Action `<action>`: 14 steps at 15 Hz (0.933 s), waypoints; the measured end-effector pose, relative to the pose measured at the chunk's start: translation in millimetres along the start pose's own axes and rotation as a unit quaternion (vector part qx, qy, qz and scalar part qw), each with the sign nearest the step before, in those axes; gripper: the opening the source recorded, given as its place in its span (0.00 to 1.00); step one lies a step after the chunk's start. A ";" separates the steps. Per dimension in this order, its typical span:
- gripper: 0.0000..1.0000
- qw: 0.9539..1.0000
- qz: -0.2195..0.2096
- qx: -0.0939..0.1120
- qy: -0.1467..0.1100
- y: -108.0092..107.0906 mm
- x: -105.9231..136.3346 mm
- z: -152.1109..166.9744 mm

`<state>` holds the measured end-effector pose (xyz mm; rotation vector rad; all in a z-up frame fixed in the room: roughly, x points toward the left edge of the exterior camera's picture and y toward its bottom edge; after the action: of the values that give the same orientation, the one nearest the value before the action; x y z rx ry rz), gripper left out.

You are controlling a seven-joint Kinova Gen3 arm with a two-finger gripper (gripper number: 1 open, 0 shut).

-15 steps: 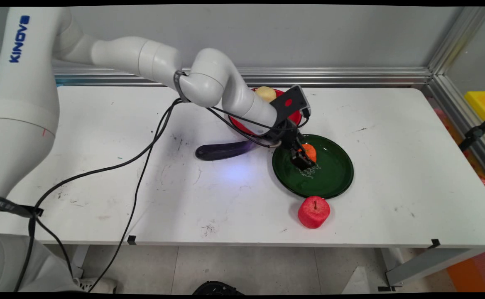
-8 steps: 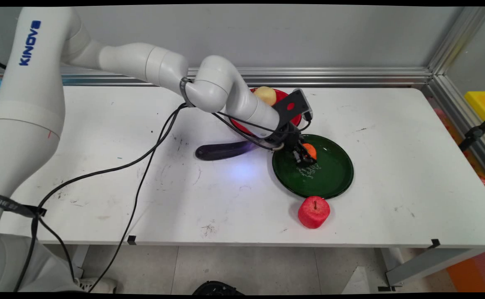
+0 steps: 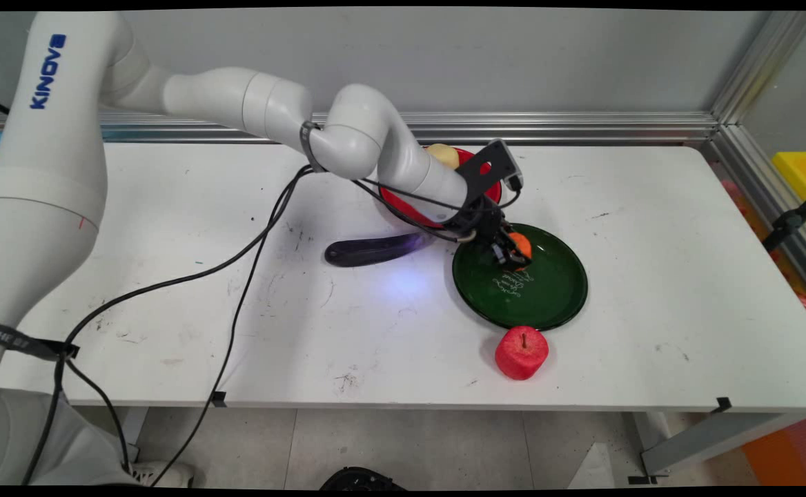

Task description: Place the picked object on the table

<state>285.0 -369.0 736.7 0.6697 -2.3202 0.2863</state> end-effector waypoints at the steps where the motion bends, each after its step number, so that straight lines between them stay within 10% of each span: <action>1: 0.00 1.000 -0.001 -0.001 0.003 -1.0 3.4 -4.0; 14: 0.00 0.999 0.015 -0.029 -0.003 -4.9 0.1 -112.1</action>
<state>350.8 -331.0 819.2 0.6074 -2.3369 0.2308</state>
